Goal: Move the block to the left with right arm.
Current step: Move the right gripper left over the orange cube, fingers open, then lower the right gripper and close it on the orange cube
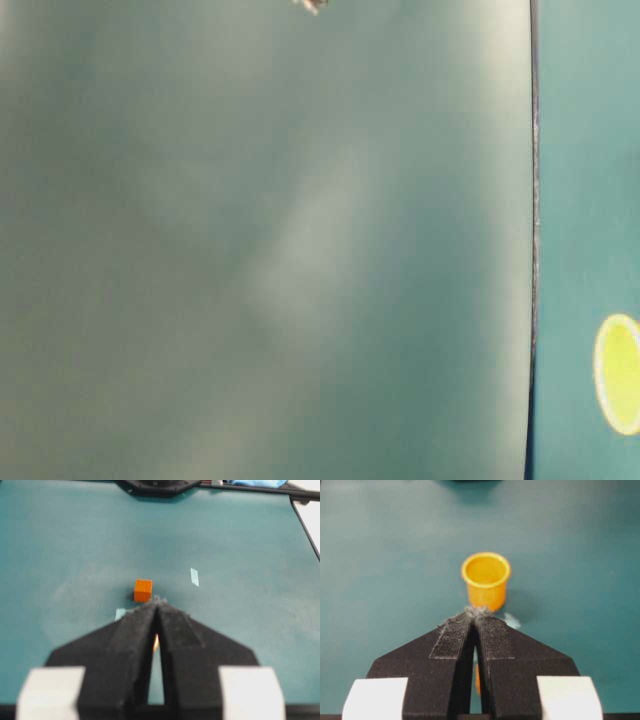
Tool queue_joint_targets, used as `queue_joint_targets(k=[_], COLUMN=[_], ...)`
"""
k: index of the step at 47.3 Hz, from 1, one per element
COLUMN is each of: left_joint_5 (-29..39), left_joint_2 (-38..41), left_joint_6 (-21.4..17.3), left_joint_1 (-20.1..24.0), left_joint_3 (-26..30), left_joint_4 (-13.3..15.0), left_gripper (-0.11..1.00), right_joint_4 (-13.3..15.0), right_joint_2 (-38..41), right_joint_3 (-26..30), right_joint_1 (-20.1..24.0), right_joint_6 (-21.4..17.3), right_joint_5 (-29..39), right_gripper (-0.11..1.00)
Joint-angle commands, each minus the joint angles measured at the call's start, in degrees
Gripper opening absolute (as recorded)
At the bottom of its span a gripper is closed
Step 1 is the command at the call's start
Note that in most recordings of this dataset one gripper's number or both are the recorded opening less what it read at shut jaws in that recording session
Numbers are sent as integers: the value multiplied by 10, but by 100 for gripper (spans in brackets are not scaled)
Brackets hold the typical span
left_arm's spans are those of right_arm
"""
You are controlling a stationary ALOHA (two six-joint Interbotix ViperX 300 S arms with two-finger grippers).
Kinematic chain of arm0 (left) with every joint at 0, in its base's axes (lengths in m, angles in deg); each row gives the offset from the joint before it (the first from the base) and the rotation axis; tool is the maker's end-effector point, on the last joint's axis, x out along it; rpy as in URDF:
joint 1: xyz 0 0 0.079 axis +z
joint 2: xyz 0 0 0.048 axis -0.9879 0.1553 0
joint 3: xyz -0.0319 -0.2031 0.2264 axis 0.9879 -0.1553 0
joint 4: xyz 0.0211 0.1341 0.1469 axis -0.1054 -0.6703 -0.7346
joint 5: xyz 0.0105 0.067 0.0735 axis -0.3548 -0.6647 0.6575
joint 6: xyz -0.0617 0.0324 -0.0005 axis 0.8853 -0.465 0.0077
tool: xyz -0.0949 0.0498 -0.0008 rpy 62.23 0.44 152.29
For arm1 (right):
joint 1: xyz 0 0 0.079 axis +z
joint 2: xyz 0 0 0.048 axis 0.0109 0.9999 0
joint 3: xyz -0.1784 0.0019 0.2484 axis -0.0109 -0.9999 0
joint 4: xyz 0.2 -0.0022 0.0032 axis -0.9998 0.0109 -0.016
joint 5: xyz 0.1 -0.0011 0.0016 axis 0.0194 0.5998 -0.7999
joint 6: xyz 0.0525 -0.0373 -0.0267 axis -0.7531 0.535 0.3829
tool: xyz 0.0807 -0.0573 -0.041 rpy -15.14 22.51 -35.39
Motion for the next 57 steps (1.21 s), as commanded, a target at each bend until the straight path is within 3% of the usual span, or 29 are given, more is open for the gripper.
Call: queue_joint_targets(k=[1,12,20,39,57], left_joint_5=[24,126,174,193,238], left_joint_2=[-20,-81,-96,-103,-123], left_joint_6=[-2,-8,-6,-2,-10], left_joint_1=[1,1,1,1,1], left_joint_3=[21,38,44,47,55], left_joint_4=[-1,-2,-1,-1,-1], left_gripper=[0,0,0,0,0], right_joint_4=[-1,-2,1,13,15], right_joint_2=[11,62,127,294,362], right_joint_3=[22,46,78,188,207], right_joint_1=[-2,-2,-2,-2,-2], right_joint_6=[-9,-12,-11,-7,-8], right_joint_5=[-4,1,26,177,183], right_gripper=[4,38,52,60,62])
